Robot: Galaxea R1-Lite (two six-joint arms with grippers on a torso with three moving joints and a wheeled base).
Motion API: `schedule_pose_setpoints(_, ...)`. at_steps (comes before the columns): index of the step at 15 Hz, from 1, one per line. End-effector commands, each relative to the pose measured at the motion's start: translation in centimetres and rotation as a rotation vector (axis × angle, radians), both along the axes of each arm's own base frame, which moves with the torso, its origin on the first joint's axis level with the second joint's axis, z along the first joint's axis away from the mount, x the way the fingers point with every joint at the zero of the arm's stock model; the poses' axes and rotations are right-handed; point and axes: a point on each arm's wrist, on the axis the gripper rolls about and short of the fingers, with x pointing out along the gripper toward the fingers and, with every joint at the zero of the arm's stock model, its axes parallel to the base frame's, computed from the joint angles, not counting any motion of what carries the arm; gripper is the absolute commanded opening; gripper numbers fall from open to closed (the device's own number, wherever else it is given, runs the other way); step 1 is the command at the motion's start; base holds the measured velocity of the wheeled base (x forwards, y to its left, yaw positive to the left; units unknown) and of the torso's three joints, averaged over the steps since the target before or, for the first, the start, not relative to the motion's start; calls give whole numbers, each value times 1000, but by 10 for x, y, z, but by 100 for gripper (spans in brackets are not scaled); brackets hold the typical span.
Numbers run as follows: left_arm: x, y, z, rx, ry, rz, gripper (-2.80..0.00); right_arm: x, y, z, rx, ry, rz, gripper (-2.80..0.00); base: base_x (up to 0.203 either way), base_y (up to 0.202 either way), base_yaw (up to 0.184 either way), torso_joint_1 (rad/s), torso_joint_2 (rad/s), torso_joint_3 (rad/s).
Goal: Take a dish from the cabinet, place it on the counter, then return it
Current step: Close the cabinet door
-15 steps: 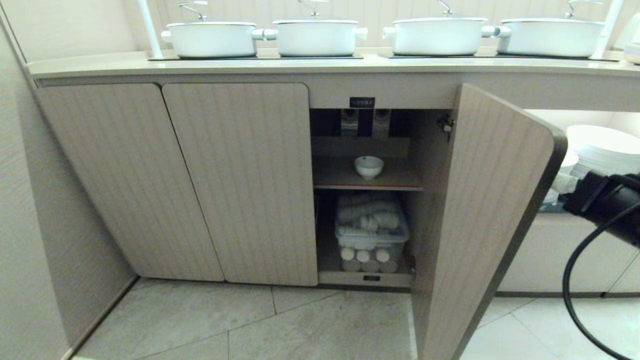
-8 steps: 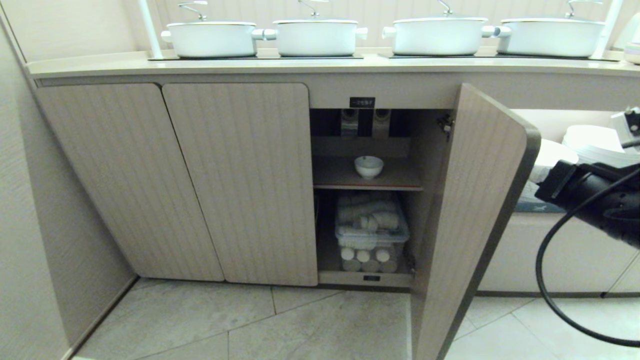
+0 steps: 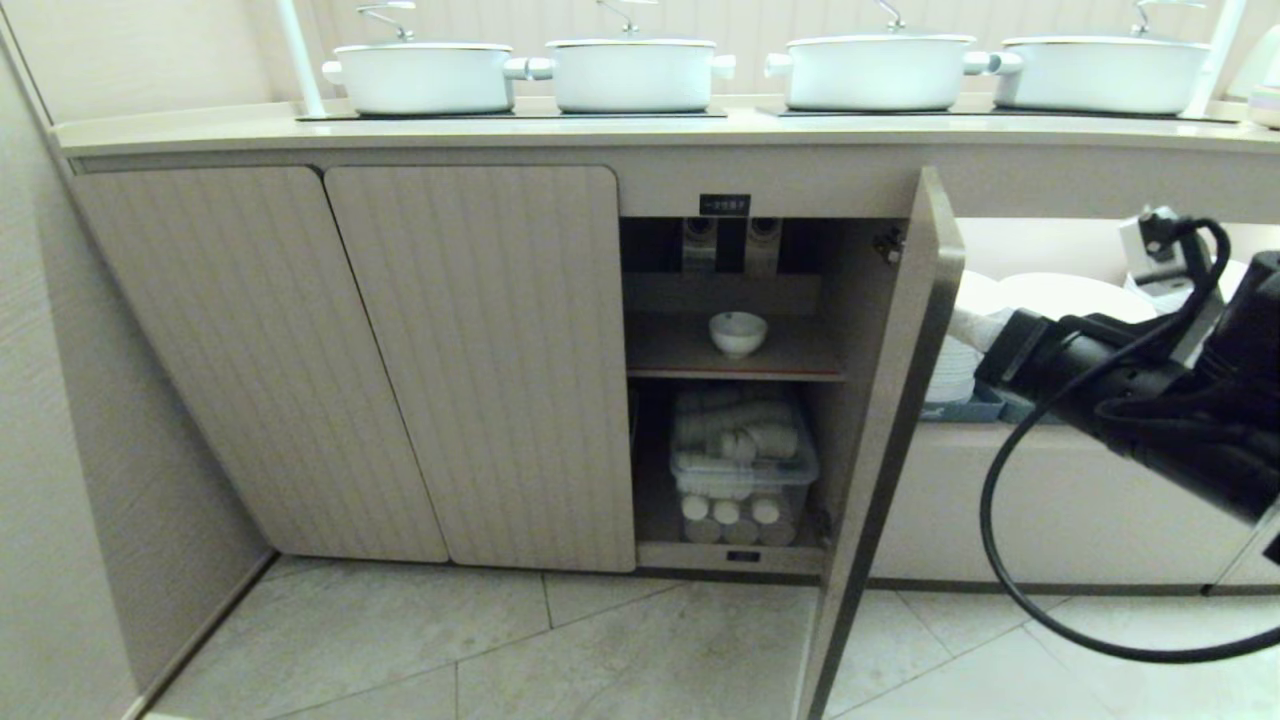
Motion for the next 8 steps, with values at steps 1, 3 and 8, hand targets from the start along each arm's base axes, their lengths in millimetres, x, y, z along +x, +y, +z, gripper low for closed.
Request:
schedule_pose_setpoints(1, 0, 0, 0, -1, 0, 0, -280, 13, 7, -1, 0, 0, 9, -280, 0, 0, 0, 0, 0, 0)
schedule_pose_setpoints(3, 0, 0, 0, -1, 0, 0, -280, 24, 11, -1, -1, -3, 10, -280, 0, 0, 0, 0, 0, 0)
schedule_pose_setpoints(8, 0, 0, 0, -1, 0, 0, -280, 30, 19, -9, -12, 21, 30, -280, 0, 0, 0, 0, 0, 0)
